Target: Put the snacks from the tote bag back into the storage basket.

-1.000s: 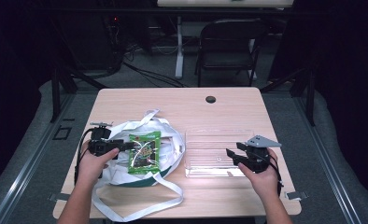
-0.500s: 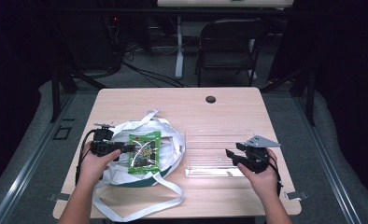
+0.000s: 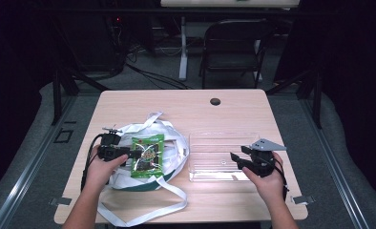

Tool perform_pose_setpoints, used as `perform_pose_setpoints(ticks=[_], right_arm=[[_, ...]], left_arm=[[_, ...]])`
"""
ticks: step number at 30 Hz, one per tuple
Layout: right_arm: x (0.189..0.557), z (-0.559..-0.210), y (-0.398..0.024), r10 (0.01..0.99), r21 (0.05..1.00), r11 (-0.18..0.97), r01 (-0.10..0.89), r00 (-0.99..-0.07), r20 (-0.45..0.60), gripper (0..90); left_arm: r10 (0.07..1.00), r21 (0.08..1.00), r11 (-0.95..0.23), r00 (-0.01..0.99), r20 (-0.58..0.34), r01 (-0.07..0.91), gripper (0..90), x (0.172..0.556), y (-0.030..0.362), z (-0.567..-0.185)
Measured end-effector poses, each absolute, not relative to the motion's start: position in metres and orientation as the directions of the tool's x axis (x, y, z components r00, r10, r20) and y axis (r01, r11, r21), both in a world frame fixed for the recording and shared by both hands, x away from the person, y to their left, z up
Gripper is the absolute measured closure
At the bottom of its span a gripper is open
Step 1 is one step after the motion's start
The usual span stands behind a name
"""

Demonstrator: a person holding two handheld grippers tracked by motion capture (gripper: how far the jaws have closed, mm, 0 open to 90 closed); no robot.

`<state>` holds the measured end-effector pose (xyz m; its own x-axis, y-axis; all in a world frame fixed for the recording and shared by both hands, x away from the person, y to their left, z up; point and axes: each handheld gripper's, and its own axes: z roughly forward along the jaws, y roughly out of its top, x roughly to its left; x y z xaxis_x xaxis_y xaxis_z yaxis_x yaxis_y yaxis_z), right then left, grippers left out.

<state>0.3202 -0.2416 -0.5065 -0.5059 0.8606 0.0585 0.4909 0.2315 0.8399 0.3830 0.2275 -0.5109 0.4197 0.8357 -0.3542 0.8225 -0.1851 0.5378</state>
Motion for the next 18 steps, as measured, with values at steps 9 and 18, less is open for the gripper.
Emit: perform_pose_setpoints(ticks=[9, 18], right_arm=[[0.320, -0.506, -0.242, 0.862, 0.843, 0.228, 0.488, -0.503, 0.058, 47.1], [0.320, -0.507, -0.242, 0.862, 0.841, 0.229, 0.490, -0.504, 0.058, 47.1]], left_arm=[[0.835, 0.531, -0.170, 0.407, -0.369, 0.830, 37.7, 0.385, 0.225, -0.518], [0.828, 0.524, -0.166, 0.407, -0.387, 0.835, 38.3, 0.389, 0.222, -0.524]])
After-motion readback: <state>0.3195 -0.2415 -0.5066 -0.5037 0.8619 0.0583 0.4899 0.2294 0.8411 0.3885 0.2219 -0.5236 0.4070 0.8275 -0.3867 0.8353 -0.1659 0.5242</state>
